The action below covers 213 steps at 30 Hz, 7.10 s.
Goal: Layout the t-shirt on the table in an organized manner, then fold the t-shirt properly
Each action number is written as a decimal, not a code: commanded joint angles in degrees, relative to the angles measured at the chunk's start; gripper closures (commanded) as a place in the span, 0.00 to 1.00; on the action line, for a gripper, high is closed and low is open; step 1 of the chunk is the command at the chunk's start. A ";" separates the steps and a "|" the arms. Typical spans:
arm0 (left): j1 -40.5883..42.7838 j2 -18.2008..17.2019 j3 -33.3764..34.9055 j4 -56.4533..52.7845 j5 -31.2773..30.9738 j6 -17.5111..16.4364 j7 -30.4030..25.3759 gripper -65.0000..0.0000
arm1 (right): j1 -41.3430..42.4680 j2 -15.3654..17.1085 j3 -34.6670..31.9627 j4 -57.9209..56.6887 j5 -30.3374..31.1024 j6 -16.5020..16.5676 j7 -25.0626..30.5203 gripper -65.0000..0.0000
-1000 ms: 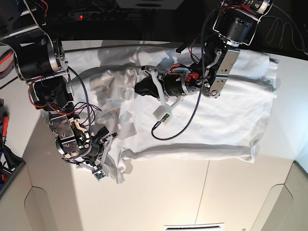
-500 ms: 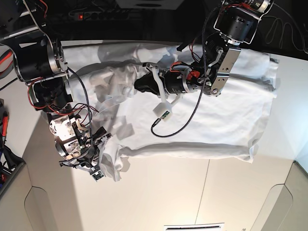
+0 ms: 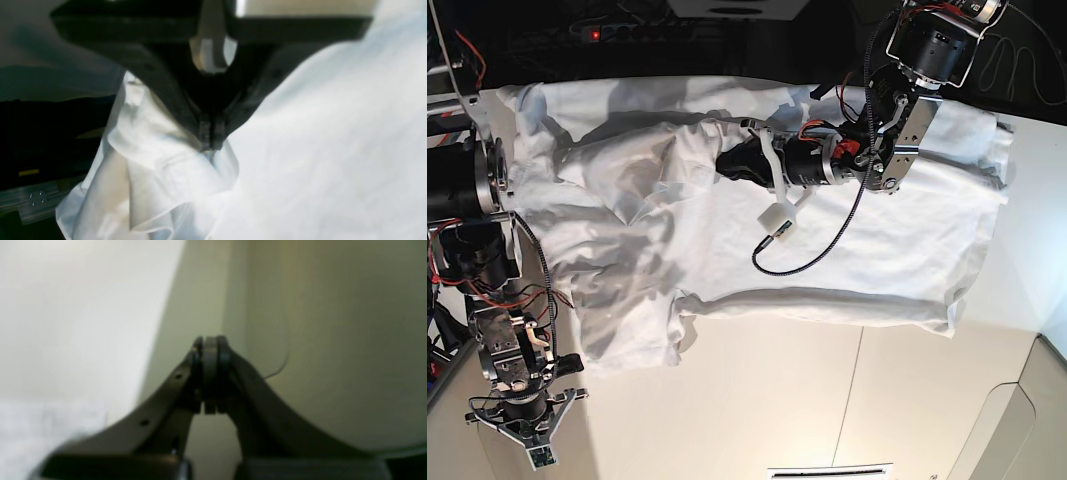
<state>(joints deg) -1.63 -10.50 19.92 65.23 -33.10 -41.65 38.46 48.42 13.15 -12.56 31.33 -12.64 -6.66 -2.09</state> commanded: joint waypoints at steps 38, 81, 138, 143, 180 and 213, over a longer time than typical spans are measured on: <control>-2.51 -0.74 0.00 0.07 3.13 1.65 2.29 1.00 | -27.02 3.32 26.38 22.80 42.36 38.84 -25.59 0.44; -7.74 -16.06 -36.76 20.55 9.70 6.01 -6.93 0.76 | -27.82 -0.39 26.69 16.98 38.14 38.40 -14.40 1.00; -30.91 -18.58 -6.12 -36.96 7.15 10.73 -19.54 1.00 | -27.89 -0.59 26.69 17.03 37.18 38.45 -14.38 1.00; -30.86 -20.31 -7.23 -33.44 2.75 10.73 -17.92 1.00 | -27.19 0.81 26.71 21.00 39.19 38.62 -14.45 1.00; -16.50 -33.33 -32.87 -29.49 -51.90 1.65 38.36 1.00 | -41.40 7.02 38.23 50.69 51.95 39.47 -45.09 1.00; -2.01 -32.06 -42.21 -18.43 -51.90 1.65 34.10 0.67 | -49.88 6.71 44.94 54.53 54.27 39.45 -52.06 0.62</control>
<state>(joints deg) -2.85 -40.91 -21.87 46.11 -83.50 -39.68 72.93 -2.11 18.70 31.81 84.75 40.27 32.58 -55.35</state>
